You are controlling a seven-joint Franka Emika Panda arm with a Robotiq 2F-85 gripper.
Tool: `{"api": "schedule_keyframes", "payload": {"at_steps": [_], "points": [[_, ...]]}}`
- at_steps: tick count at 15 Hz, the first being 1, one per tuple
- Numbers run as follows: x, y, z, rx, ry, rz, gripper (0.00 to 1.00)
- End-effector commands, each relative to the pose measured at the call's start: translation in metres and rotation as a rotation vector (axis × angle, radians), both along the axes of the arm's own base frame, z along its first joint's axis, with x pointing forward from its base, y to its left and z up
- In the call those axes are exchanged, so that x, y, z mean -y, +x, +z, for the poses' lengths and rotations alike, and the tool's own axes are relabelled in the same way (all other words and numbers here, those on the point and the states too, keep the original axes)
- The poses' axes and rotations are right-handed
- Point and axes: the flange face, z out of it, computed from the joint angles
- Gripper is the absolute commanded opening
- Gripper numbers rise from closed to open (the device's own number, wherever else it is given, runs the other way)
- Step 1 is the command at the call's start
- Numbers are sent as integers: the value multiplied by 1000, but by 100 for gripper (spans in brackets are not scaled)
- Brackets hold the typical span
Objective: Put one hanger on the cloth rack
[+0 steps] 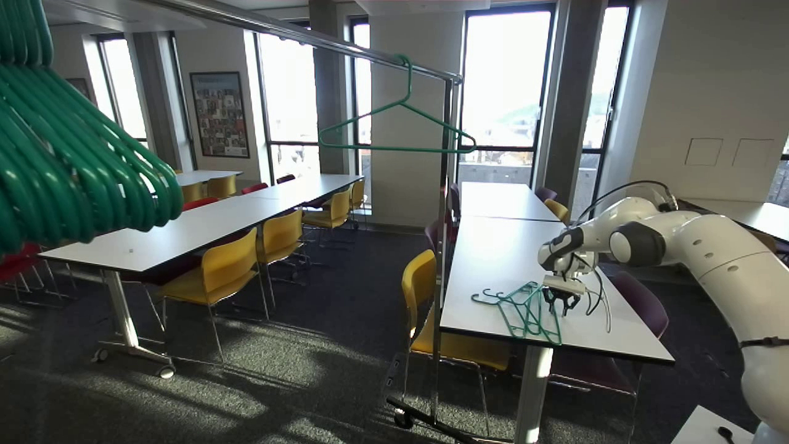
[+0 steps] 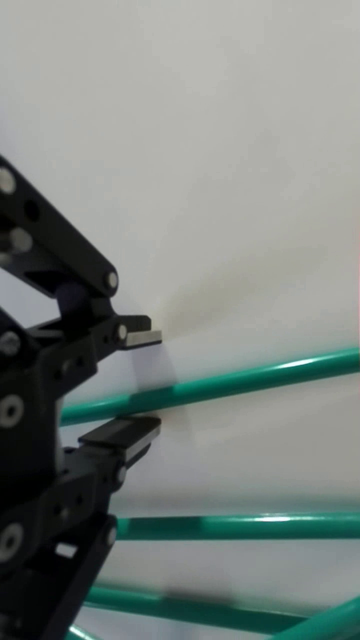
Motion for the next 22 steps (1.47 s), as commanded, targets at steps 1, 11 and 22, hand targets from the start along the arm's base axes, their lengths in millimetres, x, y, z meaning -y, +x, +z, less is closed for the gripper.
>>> {"api": "schedule_keyframes", "payload": {"at_steps": [1,11,22], "points": [[-3,-10,14,-3,24,12,13],[-12,-12,31,46,-13,22,3],[-42,-29,86,240,-143,55,3]]}}
